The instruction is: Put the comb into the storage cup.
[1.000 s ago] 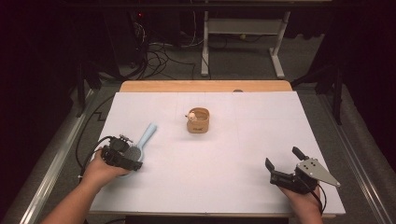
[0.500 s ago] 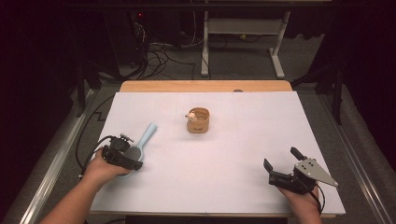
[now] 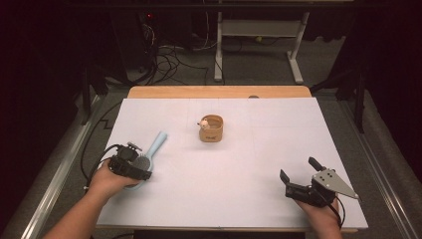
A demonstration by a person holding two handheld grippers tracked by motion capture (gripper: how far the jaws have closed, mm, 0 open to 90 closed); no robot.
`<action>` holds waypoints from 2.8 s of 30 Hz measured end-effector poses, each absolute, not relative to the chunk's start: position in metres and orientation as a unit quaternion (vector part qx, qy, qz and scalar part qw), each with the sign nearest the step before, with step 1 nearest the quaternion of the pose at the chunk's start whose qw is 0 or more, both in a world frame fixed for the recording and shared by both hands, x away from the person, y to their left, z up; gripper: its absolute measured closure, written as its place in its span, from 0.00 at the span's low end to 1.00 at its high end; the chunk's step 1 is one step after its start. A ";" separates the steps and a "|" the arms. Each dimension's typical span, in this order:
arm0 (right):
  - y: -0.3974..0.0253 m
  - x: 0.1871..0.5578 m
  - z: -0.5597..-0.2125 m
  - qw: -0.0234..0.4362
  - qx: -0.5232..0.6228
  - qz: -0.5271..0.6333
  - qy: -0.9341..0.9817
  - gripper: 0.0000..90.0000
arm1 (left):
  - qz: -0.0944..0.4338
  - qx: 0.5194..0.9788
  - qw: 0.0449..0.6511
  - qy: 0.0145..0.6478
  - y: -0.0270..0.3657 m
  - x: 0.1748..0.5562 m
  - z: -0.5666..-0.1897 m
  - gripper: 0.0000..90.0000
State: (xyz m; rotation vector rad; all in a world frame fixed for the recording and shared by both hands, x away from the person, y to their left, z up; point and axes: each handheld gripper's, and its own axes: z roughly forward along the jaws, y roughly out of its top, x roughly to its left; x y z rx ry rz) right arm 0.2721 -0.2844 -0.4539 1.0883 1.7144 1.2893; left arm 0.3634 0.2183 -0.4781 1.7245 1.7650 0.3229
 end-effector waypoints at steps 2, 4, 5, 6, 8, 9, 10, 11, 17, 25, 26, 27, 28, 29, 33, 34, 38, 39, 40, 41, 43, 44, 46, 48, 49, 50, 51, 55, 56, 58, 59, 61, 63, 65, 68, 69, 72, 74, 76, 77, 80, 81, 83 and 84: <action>-0.284 0.272 -0.453 0.361 0.421 0.501 0.664 0.00 | 0.125 0.656 0.323 0.671 0.218 0.363 -0.476 0.21; -0.284 0.272 -0.453 0.360 0.421 0.503 0.663 0.00 | 0.125 0.654 0.325 0.672 0.218 0.363 -0.476 0.22; -0.284 0.272 -0.454 0.359 0.422 0.503 0.663 0.00 | 0.129 0.652 0.325 0.673 0.218 0.362 -0.476 0.22; -0.284 0.272 -0.454 0.359 0.422 0.502 0.664 0.00 | 0.129 0.652 0.325 0.673 0.218 0.362 -0.476 0.22; -0.284 0.272 -0.454 0.359 0.420 0.502 0.665 0.00 | 0.131 0.652 0.325 0.672 0.218 0.362 -0.476 0.22; -0.284 0.272 -0.453 0.361 0.419 0.503 0.664 0.00 | 0.134 0.652 0.325 0.672 0.218 0.362 -0.476 0.22; -0.284 0.271 -0.453 0.361 0.418 0.503 0.664 0.00 | 0.134 0.651 0.326 0.672 0.218 0.361 -0.476 0.22; -0.283 0.271 -0.453 0.361 0.418 0.503 0.665 0.00 | 0.134 0.651 0.326 0.672 0.218 0.361 -0.476 0.22; -0.284 0.273 -0.454 0.358 0.421 0.502 0.666 0.00 | 0.132 0.652 0.328 0.670 0.218 0.361 -0.475 0.23; -0.284 0.272 -0.454 0.359 0.422 0.502 0.664 0.00 | 0.129 0.653 0.329 0.669 0.219 0.361 -0.474 0.23; -0.284 0.274 -0.455 0.357 0.424 0.500 0.665 0.00 | 0.128 0.655 0.329 0.668 0.219 0.361 -0.474 0.23; -0.284 0.274 -0.455 0.356 0.424 0.500 0.665 0.00 | 0.127 0.657 0.329 0.667 0.220 0.361 -0.473 0.23; -0.284 0.274 -0.455 0.357 0.422 0.500 0.667 0.00 | 0.127 0.657 0.329 0.667 0.220 0.361 -0.473 0.23; -0.284 0.274 -0.455 0.357 0.422 0.500 0.667 0.00 | 0.127 0.656 0.329 0.667 0.219 0.361 -0.473 0.23; -0.285 0.274 -0.456 0.358 0.425 0.501 0.664 0.00 | 0.132 0.665 0.322 0.661 0.218 0.360 -0.472 0.23; -0.285 0.274 -0.456 0.358 0.425 0.501 0.664 0.00 | 0.139 0.667 0.322 0.658 0.218 0.360 -0.468 0.23; -0.285 0.274 -0.456 0.358 0.425 0.500 0.664 0.00 | 0.136 0.670 0.325 0.654 0.219 0.359 -0.462 0.23; -0.285 0.274 -0.455 0.358 0.424 0.500 0.665 0.00 | 0.137 0.671 0.326 0.651 0.220 0.358 -0.460 0.23; -0.285 0.274 -0.455 0.358 0.425 0.501 0.664 0.00 | 0.137 0.673 0.326 0.649 0.220 0.357 -0.459 0.23; -0.285 0.274 -0.455 0.358 0.425 0.500 0.664 0.00 | 0.139 0.673 0.329 0.648 0.220 0.355 -0.456 0.23; -0.285 0.273 -0.455 0.358 0.425 0.500 0.664 0.00 | 0.138 0.675 0.330 0.645 0.220 0.354 -0.456 0.23; -0.286 0.273 -0.455 0.358 0.425 0.501 0.663 0.00 | 0.141 0.676 0.332 0.642 0.219 0.353 -0.455 0.23; -0.286 0.273 -0.455 0.359 0.425 0.501 0.663 0.00 | 0.138 0.679 0.336 0.638 0.218 0.349 -0.453 0.23; -0.285 0.273 -0.455 0.359 0.424 0.501 0.663 0.00 | 0.139 0.684 0.337 0.632 0.217 0.346 -0.451 0.23; -0.285 0.273 -0.455 0.359 0.424 0.501 0.663 0.00 | 0.139 0.686 0.337 0.630 0.216 0.344 -0.451 0.23; -0.285 0.273 -0.455 0.358 0.425 0.501 0.664 0.00 | 0.140 0.691 0.335 0.625 0.215 0.342 -0.450 0.23; -0.285 0.273 -0.455 0.358 0.425 0.501 0.664 0.00 | 0.142 0.695 0.335 0.621 0.214 0.340 -0.450 0.23; -0.285 0.273 -0.455 0.358 0.425 0.501 0.664 0.00 | 0.141 0.707 0.338 0.605 0.209 0.331 -0.447 0.23; -0.285 0.273 -0.455 0.359 0.425 0.500 0.664 0.00 | 0.141 0.708 0.339 0.603 0.208 0.329 -0.446 0.23; -0.285 0.273 -0.455 0.359 0.425 0.500 0.664 0.00 | 0.136 0.713 0.342 0.597 0.204 0.326 -0.445 0.23; -0.285 0.273 -0.455 0.359 0.425 0.500 0.664 0.00 | 0.137 0.717 0.344 0.590 0.200 0.324 -0.444 0.23; -0.285 0.273 -0.455 0.360 0.425 0.500 0.663 0.00 | 0.133 0.720 0.347 0.585 0.195 0.322 -0.443 0.23; -0.285 0.273 -0.455 0.360 0.425 0.501 0.662 0.00 | 0.128 0.724 0.348 0.582 0.193 0.321 -0.443 0.23; -0.286 0.273 -0.455 0.360 0.425 0.501 0.663 0.00 | 0.123 0.724 0.353 0.580 0.187 0.319 -0.442 0.23; -0.285 0.273 -0.455 0.361 0.424 0.500 0.663 0.00 | 0.118 0.731 0.355 0.571 0.179 0.316 -0.442 0.23; -0.285 0.273 -0.456 0.361 0.423 0.501 0.663 0.00 | 0.115 0.738 0.356 0.562 0.173 0.313 -0.443 0.23; -0.285 0.273 -0.456 0.362 0.423 0.500 0.663 0.00 | 0.109 0.741 0.361 0.555 0.166 0.311 -0.443 0.23; -0.285 0.273 -0.456 0.361 0.423 0.500 0.663 0.00 | 0.107 0.745 0.363 0.549 0.160 0.309 -0.443 0.23; -0.285 0.273 -0.456 0.362 0.423 0.500 0.664 0.00 | 0.104 0.750 0.365 0.543 0.154 0.308 -0.443 0.23; -0.285 0.273 -0.456 0.362 0.423 0.500 0.664 0.00 | 0.101 0.748 0.370 0.542 0.151 0.308 -0.442 0.23; -0.285 0.273 -0.456 0.362 0.423 0.500 0.664 0.00 | 0.096 0.752 0.375 0.533 0.144 0.308 -0.441 0.23; -0.285 0.273 -0.455 0.362 0.422 0.500 0.664 0.00 | 0.094 0.755 0.374 0.530 0.142 0.309 -0.441 0.23; -0.285 0.273 -0.455 0.362 0.422 0.501 0.663 0.00 | 0.091 0.759 0.374 0.525 0.134 0.310 -0.440 0.23; -0.285 0.273 -0.455 0.362 0.422 0.501 0.663 0.00 | 0.091 0.759 0.374 0.525 0.134 0.310 -0.440 0.23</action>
